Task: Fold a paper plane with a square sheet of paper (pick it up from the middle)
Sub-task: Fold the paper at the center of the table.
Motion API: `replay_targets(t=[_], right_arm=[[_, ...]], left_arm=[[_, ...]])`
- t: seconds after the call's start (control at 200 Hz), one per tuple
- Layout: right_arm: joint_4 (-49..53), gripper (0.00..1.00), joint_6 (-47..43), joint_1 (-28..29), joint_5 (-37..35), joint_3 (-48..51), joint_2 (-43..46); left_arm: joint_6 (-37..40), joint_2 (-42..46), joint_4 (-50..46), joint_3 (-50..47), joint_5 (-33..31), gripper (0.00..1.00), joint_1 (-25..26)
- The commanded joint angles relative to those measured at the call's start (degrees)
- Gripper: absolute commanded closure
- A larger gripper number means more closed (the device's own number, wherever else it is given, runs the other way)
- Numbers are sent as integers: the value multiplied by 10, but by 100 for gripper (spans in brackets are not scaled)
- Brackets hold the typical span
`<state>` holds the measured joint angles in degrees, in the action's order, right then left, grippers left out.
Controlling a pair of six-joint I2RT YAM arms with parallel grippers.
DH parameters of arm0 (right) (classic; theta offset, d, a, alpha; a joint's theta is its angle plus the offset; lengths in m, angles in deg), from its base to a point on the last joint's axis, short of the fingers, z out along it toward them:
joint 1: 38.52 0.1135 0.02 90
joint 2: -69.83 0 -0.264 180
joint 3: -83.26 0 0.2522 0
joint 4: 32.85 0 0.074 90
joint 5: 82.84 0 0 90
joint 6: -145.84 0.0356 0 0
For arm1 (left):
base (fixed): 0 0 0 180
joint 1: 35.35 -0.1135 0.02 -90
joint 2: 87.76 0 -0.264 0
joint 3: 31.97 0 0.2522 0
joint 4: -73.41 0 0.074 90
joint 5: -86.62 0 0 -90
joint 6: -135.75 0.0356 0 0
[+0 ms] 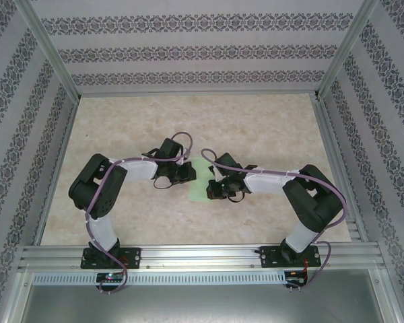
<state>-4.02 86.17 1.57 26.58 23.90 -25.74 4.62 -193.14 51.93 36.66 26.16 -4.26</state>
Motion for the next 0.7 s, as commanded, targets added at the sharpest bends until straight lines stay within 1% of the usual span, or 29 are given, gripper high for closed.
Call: replay_targets(t=[0.0,0.095,0.22,0.33,0.405,0.575,0.694], right_arm=[[31,98,2,-2,8,5,10],[31,98,4,-3,7,2,14],[30,98,3,-2,3,-6,32],[16,97,2,-1,11,-22,43],[-1,97,4,2,32,-35,29],[0,98,-5,5,33,-64,-22],[1,98,-7,5,32,-65,-38]], left_arm=[[16,-18,15,23,6,91,11],[17,-28,6,25,-1,91,16],[28,-33,-28,30,-32,91,18],[33,-32,-39,25,-43,91,19],[36,-33,-42,23,-46,91,20],[36,-37,-47,20,-54,92,20],[34,-38,-58,18,-65,92,20]])
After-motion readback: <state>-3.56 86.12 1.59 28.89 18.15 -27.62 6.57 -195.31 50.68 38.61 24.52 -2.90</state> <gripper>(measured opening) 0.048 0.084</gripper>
